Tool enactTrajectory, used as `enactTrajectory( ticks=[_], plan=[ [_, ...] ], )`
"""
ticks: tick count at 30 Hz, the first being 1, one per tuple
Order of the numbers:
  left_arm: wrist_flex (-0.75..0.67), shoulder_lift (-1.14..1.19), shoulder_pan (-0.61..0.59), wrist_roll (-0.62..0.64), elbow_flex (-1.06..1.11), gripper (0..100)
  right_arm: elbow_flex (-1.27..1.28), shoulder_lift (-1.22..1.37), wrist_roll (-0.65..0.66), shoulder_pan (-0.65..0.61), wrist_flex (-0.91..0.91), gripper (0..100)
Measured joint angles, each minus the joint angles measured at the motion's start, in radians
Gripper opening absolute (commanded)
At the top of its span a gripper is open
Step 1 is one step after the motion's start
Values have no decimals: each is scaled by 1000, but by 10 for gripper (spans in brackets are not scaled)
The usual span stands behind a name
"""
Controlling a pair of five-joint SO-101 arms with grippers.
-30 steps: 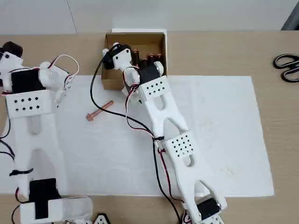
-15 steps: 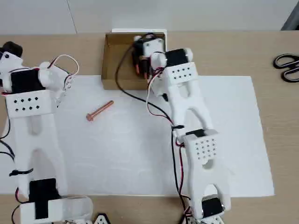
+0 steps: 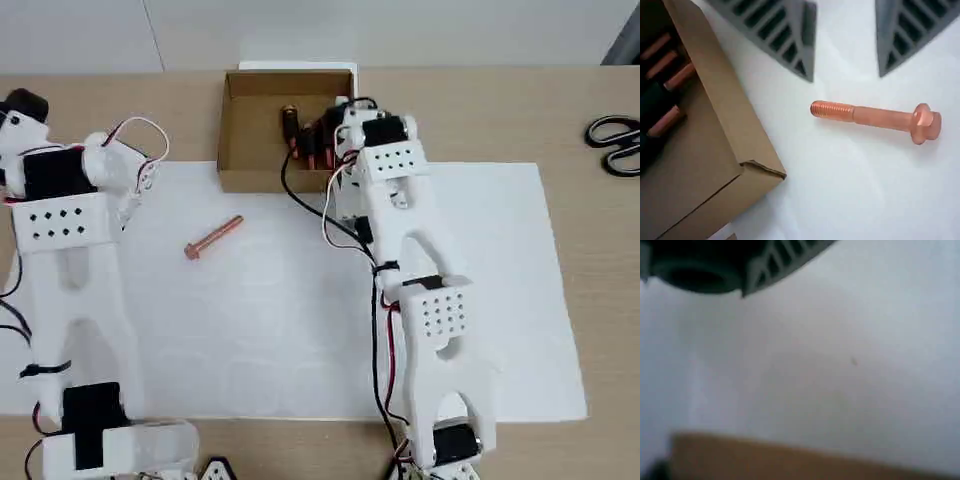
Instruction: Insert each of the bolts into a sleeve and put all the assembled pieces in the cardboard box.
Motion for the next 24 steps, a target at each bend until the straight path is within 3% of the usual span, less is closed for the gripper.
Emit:
enactTrajectory(
  ticks=[7, 24],
  plan=[
    [0, 0, 0, 0, 0, 83, 0, 18, 0, -6, -28, 95],
    [0, 0, 0, 0, 0, 83, 0, 18, 32, -6, -28, 80]
  ],
)
